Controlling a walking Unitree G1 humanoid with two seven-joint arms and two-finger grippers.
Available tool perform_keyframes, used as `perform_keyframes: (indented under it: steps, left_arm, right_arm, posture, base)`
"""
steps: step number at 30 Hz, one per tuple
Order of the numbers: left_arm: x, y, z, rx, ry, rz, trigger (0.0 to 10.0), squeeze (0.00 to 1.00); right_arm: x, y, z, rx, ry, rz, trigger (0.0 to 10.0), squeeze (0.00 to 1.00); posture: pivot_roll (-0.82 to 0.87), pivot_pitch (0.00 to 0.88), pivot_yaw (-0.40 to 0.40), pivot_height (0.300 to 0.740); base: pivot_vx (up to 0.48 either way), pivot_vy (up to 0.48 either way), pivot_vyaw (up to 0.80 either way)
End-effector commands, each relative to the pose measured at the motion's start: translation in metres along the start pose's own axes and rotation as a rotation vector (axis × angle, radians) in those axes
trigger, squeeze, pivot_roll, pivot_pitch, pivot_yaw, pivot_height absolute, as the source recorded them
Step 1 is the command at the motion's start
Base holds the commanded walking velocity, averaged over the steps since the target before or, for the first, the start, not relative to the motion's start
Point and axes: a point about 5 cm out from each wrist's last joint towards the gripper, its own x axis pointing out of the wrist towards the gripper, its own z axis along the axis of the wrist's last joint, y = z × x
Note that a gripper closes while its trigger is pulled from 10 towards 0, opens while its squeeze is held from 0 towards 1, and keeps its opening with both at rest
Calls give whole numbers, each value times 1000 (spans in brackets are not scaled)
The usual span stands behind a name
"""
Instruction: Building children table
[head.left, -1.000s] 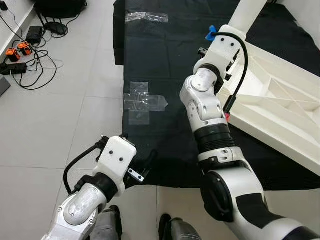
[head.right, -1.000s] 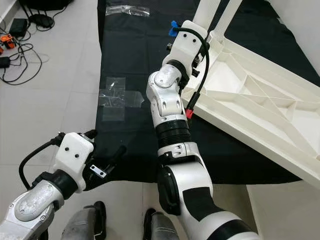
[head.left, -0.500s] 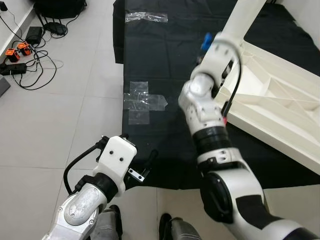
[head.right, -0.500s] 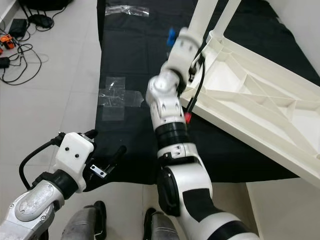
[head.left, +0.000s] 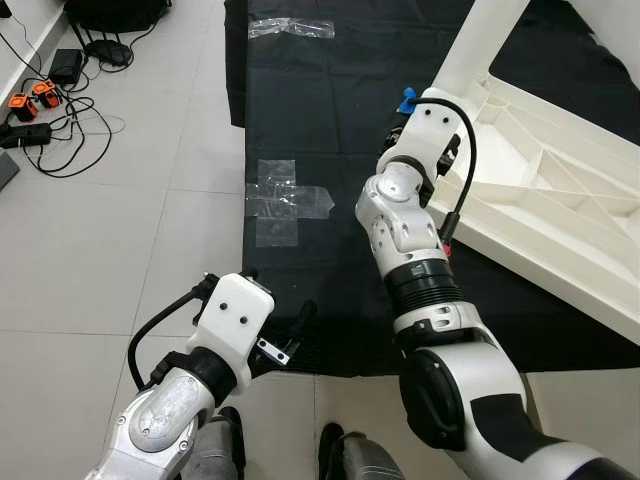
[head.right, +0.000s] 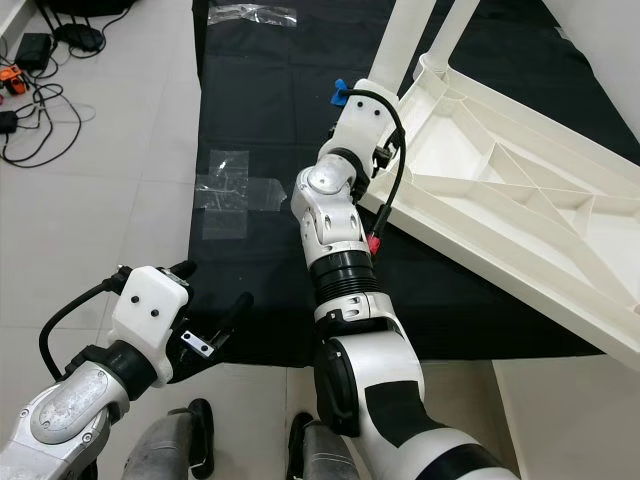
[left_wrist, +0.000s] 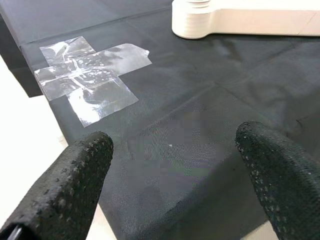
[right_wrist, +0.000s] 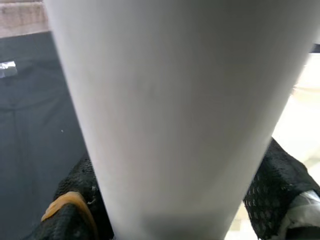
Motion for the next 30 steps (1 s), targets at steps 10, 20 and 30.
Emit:
perform_keyframes:
  steps: [10, 20, 30]
  left_arm:
    - [0, -2, -4, -2, 15, -15, 10000, 0]
    - [0, -1, -4, 1, 14, -13, 10000, 0]
    - [3, 0, -4, 6, 8, -16, 10000, 0]
  right_arm:
    - [-19, 0, -8, 46, 7, 87, 10000, 0]
    - [-25, -9, -10, 49, -17, 185, 10000, 0]
    - [-23, -23, -12, 29, -31, 281, 10000, 0]
  posture:
    - [99, 273, -117, 740]
    - [96, 262, -115, 740]
    - [98, 241, -110, 740]
  base:
    - [0, 0, 0]
    - [0, 0, 0]
    - [0, 0, 0]
